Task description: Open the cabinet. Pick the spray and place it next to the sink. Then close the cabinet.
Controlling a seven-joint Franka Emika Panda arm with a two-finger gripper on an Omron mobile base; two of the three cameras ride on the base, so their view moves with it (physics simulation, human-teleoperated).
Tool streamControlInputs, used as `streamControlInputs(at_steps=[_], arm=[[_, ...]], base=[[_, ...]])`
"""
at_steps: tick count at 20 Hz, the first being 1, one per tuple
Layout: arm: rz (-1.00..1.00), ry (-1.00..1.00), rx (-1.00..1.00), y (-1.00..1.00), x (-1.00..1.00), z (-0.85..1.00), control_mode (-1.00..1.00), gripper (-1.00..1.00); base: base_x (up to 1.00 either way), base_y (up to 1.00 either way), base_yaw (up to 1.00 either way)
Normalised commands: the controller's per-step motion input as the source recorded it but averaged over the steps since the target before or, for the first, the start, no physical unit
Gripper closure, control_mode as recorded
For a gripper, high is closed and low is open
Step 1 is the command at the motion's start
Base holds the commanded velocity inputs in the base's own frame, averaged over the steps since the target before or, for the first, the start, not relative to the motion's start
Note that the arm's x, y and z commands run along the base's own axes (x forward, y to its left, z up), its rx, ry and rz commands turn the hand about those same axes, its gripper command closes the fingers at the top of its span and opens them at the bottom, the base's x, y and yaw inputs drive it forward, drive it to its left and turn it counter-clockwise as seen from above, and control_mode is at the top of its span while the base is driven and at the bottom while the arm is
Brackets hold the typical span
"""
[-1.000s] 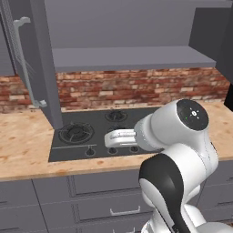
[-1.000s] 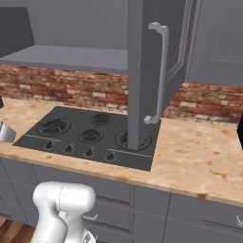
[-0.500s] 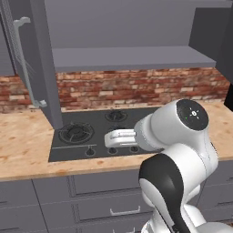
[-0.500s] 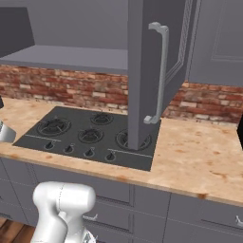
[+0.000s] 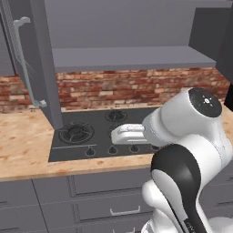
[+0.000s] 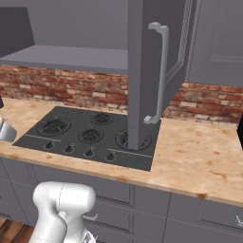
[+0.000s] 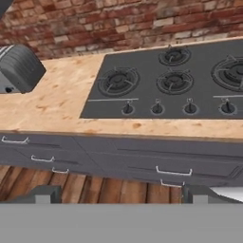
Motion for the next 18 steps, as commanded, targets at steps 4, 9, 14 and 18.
streamControlInputs(at_steps=[4,9,14,18], arm=[[0.0,0.15,-0.02,-0.53,0.0,0.31,-1.0,-1.0],[0.0,-0.02,-0.01,-0.52,0.47,0.27,-1.0,-1.0],[0.0,-0.17,0.0,-0.14,0.37,0.03,-1.0,-1.0],[0.0,-0.27,0.0,0.0,0.02,0.09,-1.0,-1.0]], base=[[0.0,0.0,0.0],[0.0,0.0,0.0],[0.0,0.0,0.0],[0.0,0.0,0.0]])
